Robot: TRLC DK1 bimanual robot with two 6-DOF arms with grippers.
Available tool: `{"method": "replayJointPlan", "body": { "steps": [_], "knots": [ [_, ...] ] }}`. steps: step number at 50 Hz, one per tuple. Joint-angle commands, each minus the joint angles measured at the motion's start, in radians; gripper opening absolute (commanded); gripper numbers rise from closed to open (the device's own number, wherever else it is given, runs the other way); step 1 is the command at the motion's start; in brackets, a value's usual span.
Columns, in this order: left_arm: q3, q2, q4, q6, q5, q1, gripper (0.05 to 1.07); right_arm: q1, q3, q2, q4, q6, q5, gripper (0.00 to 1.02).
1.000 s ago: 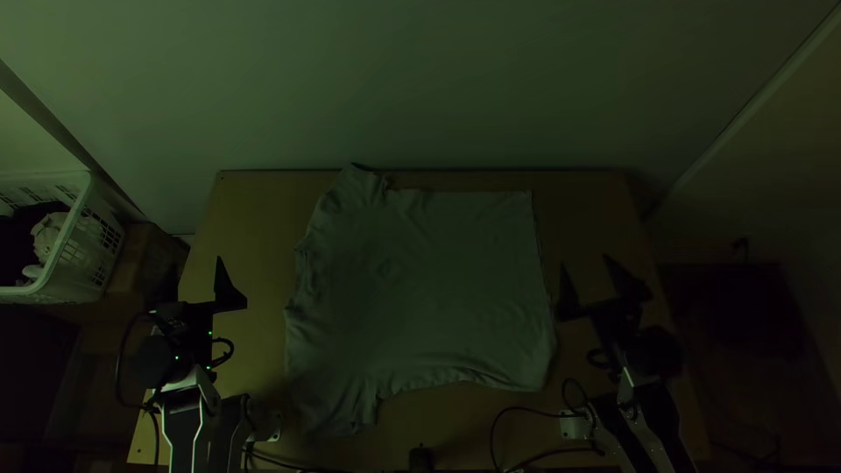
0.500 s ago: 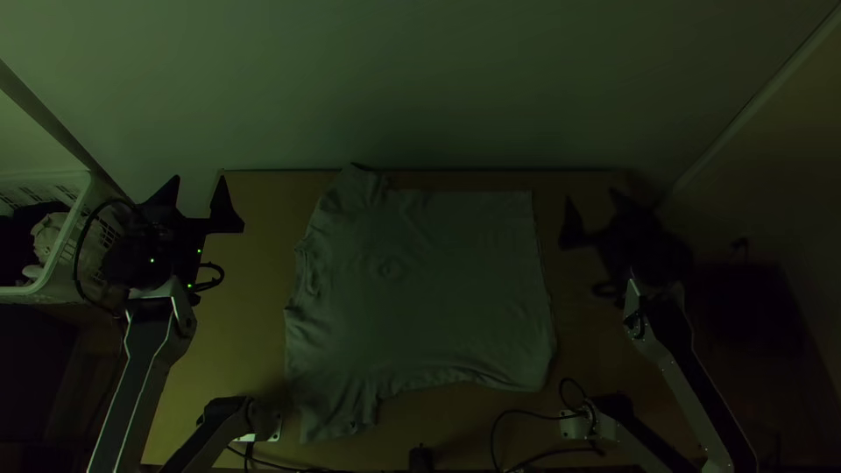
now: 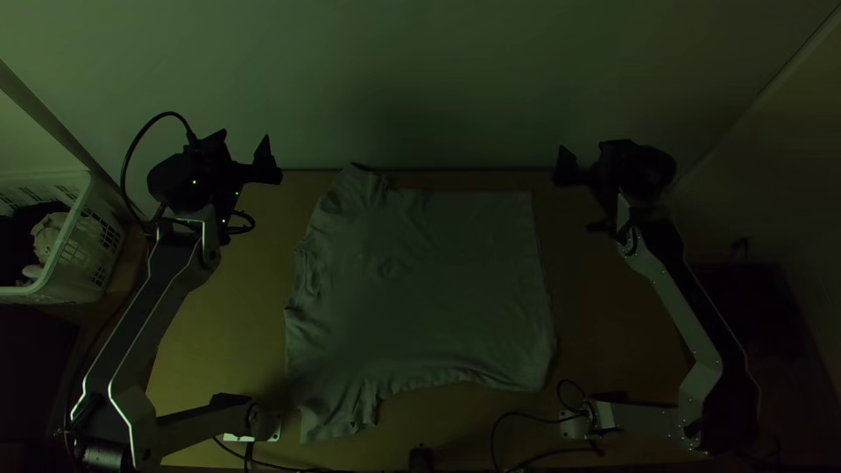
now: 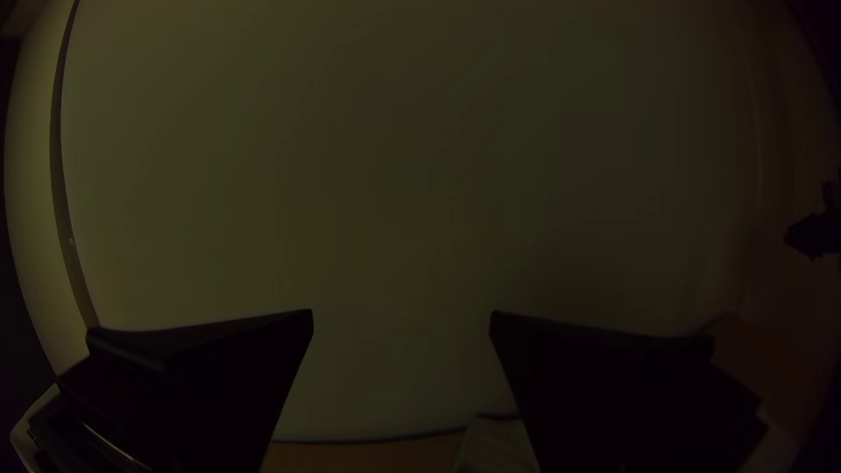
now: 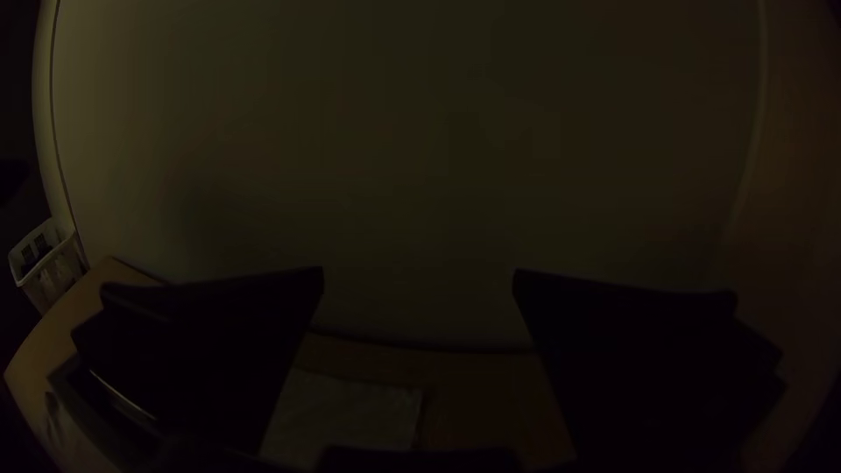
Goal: Fold the t-shirt
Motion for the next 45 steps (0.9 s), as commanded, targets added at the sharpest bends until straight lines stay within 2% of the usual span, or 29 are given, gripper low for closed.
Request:
{"method": "replayJointPlan", "body": {
  "steps": [1, 10, 16, 30, 36, 45],
  "knots": [
    [0.115, 0.087, -0.044, 0.019, -0.011, -0.008, 1.02, -0.005, 0.081, 0.061, -0.017, 0.035, 0.007, 0.99],
    [0.226, 0.215, -0.084, -0.01, -0.015, -0.014, 1.02, -0.005, 0.143, 0.138, -0.022, 0.035, 0.007, 0.99],
    [0.312, 0.31, -0.182, -0.05, -0.015, -0.008, 1.01, -0.005, 0.185, 0.194, -0.04, 0.043, 0.007, 0.99],
    [0.46, 0.508, -0.314, -0.148, 0.071, 0.021, 1.01, -0.01, 0.321, 0.34, -0.178, 0.106, 0.006, 0.99],
    [0.565, 0.61, -0.385, -0.185, 0.155, 0.033, 0.88, -0.014, 0.377, 0.401, -0.22, 0.155, 0.006, 0.99],
    [0.729, 0.756, -0.471, -0.209, 0.196, 0.039, 0.88, -0.013, 0.479, 0.5, -0.306, 0.207, 0.007, 0.99]
  ]
}}
